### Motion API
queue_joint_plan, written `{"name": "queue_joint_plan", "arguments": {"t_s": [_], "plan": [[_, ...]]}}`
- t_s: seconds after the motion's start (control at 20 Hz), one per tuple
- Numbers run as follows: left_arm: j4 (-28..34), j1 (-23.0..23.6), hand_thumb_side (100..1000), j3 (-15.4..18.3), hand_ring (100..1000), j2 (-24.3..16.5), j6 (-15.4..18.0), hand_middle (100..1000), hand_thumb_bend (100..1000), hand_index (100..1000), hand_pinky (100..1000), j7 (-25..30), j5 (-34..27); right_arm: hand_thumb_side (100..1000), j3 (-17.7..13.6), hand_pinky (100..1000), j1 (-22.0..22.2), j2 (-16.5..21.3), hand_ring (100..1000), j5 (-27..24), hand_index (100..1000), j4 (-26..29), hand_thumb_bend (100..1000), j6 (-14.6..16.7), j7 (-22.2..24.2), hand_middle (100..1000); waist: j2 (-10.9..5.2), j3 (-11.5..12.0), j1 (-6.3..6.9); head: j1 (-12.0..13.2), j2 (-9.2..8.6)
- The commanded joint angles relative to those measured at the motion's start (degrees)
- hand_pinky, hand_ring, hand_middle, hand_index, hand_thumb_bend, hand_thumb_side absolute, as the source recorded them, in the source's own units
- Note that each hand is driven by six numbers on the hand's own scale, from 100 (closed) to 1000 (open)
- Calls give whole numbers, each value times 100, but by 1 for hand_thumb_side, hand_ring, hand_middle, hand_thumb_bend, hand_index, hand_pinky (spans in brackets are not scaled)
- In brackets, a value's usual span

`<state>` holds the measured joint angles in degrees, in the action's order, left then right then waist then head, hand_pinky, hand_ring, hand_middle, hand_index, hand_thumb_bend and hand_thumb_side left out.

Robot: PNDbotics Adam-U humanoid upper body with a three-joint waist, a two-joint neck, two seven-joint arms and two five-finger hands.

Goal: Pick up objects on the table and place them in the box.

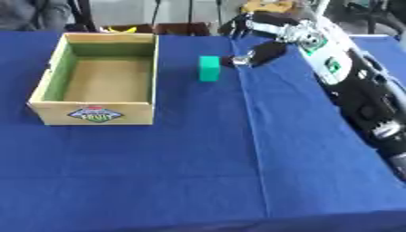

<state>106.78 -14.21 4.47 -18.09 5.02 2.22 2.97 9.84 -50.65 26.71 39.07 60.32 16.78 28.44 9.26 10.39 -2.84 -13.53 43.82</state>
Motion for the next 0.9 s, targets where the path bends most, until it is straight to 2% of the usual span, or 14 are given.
{"name": "queue_joint_plan", "arguments": {"t_s": [0.05,0.25,0.55,0.9], "plan": [[166,-118,744,-30,328,-43,17,433,665,574,404,53,-55,757,-269,783,-229,-19,794,337,939,-451,409,-16,-190,808,-41,98,33,-136,29],[193,-192,744,-62,328,-11,30,433,665,574,405,88,-92,760,-455,793,-338,-84,803,661,940,-866,412,-33,-367,811,25,330,45,-300,29],[213,-233,746,-86,328,22,42,432,665,573,405,122,-102,759,-619,822,-374,-108,869,1179,942,-1201,439,-70,-680,823,93,560,53,-486,29],[216,-238,748,-85,327,48,43,432,664,573,405,131,-94,762,-726,831,-362,-82,882,1760,942,-1413,465,-45,-1000,833,140,664,43,-569,29]]}}
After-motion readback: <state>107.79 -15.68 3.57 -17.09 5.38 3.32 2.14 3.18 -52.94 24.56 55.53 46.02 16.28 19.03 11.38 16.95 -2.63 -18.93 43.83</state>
